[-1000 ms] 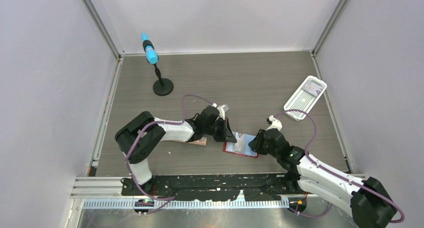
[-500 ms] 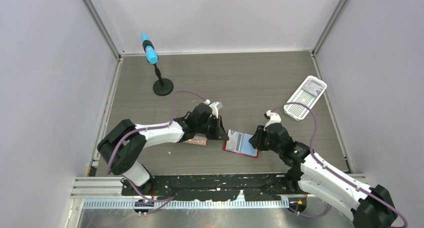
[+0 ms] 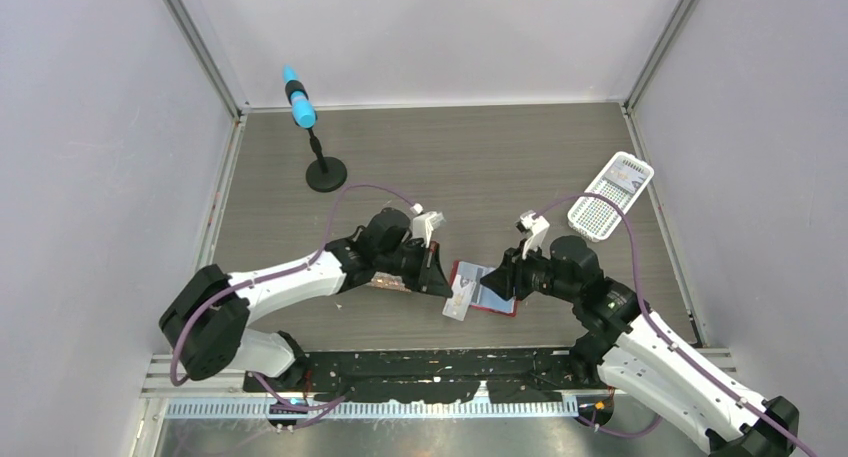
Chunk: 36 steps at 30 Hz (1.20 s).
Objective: Take the credit cards out of the card holder
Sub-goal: Place the credit card in the storage box.
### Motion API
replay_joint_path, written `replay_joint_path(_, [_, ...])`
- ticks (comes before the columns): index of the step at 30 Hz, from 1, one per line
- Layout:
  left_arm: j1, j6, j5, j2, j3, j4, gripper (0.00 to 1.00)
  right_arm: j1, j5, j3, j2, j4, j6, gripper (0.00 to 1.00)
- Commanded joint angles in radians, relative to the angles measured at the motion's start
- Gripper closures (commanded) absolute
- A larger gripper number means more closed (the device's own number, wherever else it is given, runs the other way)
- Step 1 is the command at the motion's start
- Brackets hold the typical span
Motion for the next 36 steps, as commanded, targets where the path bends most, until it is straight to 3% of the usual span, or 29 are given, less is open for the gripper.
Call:
replay_joint_path(1, [-0.01,0.034,0.137,-0.089,-0.031,-0.005,1.0,-0.004,-0.216,0.02,0.018,0.048,-0.045,0.6])
replay_joint_path(6, [-0.027,0.034,0.18,-0.108,-0.043,0.01,1.0,-0.003,-0.34,0.006,0.051,0.094,-0.035,0.52])
replay_joint_path(13, [-0.043,0.046,0.192,-0.101,-0.043,0.01,1.0,-0.004,-0.354,-0.003,0.066,0.098,-0.029,0.5])
replay_joint_path(16, [-0.043,0.048,0.196,-0.103,-0.048,0.01,1.0,-0.003,-0.352,-0.007,0.072,0.101,-0.029,0.44])
replay_joint_path(22, [-0.045,0.051,0.217,-0.114,-0.059,0.056,1.0,-0.004,-0.41,-0.018,0.104,0.134,-0.024,0.44])
replay_joint_path(32, [-0.044,0.052,0.238,-0.122,-0.058,0.076,1.0,-0.004,-0.484,-0.039,0.101,0.188,-0.002,0.57])
replay_joint_path(36, [-0.043,0.053,0.23,-0.129,-0.056,0.073,1.0,-0.003,-0.501,-0.049,0.098,0.207,0.016,0.86])
